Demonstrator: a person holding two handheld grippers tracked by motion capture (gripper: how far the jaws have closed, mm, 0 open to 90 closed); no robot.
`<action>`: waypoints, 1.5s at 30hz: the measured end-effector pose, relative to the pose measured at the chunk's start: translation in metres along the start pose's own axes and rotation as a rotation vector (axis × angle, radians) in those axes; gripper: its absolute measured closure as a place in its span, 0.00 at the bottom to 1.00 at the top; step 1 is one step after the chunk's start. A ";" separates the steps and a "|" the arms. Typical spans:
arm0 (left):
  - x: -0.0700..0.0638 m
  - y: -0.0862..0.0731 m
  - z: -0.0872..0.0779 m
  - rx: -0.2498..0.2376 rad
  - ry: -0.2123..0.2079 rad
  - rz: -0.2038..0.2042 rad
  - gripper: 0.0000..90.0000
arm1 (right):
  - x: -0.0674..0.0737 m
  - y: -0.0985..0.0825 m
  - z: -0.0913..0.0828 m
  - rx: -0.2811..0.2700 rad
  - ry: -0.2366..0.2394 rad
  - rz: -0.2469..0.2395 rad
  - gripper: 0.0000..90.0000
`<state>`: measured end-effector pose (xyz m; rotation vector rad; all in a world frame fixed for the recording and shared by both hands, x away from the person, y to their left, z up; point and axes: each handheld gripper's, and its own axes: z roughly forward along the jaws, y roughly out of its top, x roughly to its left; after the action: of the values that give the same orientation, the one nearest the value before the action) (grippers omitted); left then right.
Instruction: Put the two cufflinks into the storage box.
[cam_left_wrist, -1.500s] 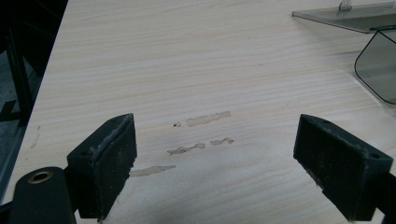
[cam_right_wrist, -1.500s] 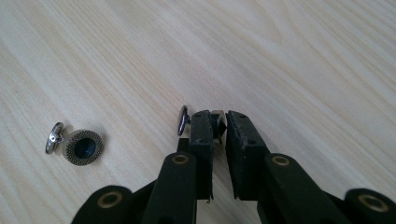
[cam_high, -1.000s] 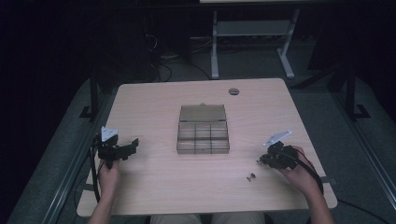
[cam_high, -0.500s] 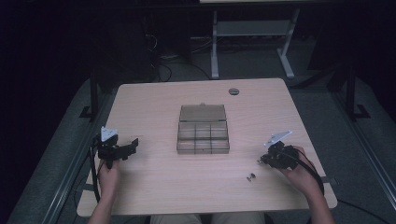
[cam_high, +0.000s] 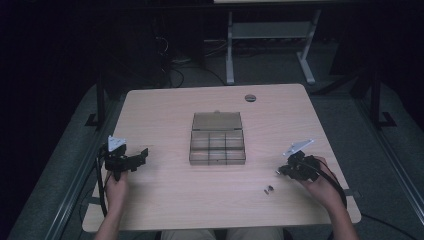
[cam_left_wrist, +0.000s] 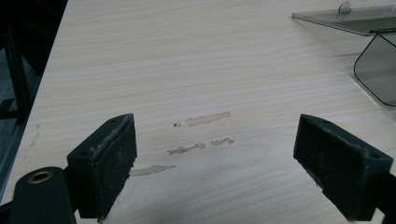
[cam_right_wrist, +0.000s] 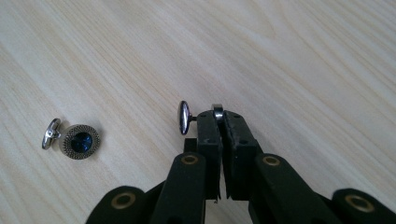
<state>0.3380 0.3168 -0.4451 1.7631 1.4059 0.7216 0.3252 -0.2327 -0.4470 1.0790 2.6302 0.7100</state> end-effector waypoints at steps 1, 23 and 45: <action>0.000 0.000 0.000 0.000 0.000 0.001 0.14 | 0.000 0.000 0.000 -0.001 0.004 0.001 0.95; 0.000 0.000 0.000 0.003 0.006 -0.001 0.14 | 0.000 0.008 -0.005 -0.057 0.090 0.014 0.96; 0.001 -0.001 0.001 0.001 -0.002 -0.014 0.14 | -0.003 0.061 -0.005 -0.073 0.220 -0.028 0.96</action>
<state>0.3382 0.3174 -0.4468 1.7529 1.4167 0.7117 0.3623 -0.1988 -0.4113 0.9933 2.7687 0.9614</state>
